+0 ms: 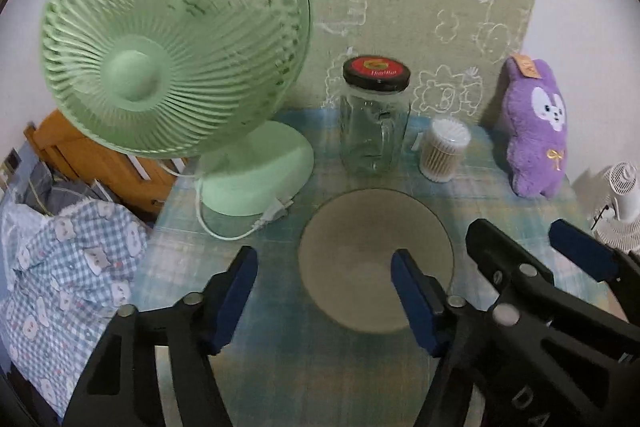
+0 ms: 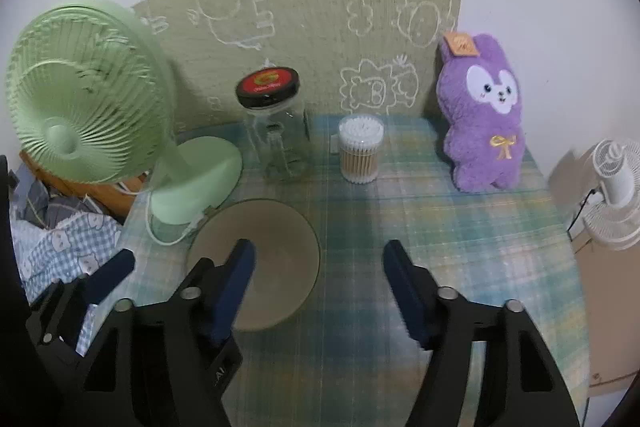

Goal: Organize plates and bowls
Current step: 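Grasp the rim of the bowl beside the green fan, then lift the bowl and carry it over the plate stack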

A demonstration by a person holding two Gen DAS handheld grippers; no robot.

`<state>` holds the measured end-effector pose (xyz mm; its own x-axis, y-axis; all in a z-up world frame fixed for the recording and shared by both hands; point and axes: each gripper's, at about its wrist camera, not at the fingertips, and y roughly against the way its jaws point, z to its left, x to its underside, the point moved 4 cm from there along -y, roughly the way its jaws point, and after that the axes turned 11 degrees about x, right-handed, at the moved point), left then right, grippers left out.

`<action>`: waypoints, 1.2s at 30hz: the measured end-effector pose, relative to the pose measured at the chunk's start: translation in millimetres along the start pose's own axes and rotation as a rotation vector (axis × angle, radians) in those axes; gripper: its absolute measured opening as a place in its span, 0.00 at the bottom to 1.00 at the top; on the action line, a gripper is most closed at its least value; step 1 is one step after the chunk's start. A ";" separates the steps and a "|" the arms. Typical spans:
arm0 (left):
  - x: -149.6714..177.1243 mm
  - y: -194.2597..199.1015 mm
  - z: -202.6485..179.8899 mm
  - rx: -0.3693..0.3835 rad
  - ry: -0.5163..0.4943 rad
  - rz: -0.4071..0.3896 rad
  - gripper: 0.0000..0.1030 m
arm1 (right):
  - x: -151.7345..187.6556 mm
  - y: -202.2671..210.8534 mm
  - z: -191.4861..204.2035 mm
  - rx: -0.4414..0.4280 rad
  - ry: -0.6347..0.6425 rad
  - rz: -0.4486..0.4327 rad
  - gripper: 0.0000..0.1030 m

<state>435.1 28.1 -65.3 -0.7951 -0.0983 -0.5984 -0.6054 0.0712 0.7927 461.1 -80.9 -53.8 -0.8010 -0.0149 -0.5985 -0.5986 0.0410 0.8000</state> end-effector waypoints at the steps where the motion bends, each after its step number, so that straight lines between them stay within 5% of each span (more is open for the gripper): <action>1: -1.5 -7.3 0.8 -0.005 0.004 0.009 0.59 | -0.9 -4.2 0.0 0.001 -0.003 0.005 0.64; 10: 1.3 -52.7 9.9 -0.038 -0.010 0.065 0.45 | 2.2 -60.4 8.6 -0.004 0.003 0.070 0.50; 17: 6.7 -70.2 14.7 -0.049 -0.007 0.091 0.32 | 6.3 -79.5 15.5 -0.012 0.016 0.100 0.26; 27: 6.4 -81.4 23.2 -0.071 -0.003 0.099 0.19 | 6.2 -92.0 24.4 -0.020 0.019 0.121 0.19; 36: 7.4 -79.9 25.4 -0.052 0.020 0.116 0.18 | 5.4 -88.4 23.9 -0.008 -0.003 0.141 0.20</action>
<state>476.7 46.9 -136.0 -0.8586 -0.1120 -0.5003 -0.5063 0.0320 0.8618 510.0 -60.7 -128.8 -0.8771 -0.0064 -0.4803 -0.4802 0.0349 0.8764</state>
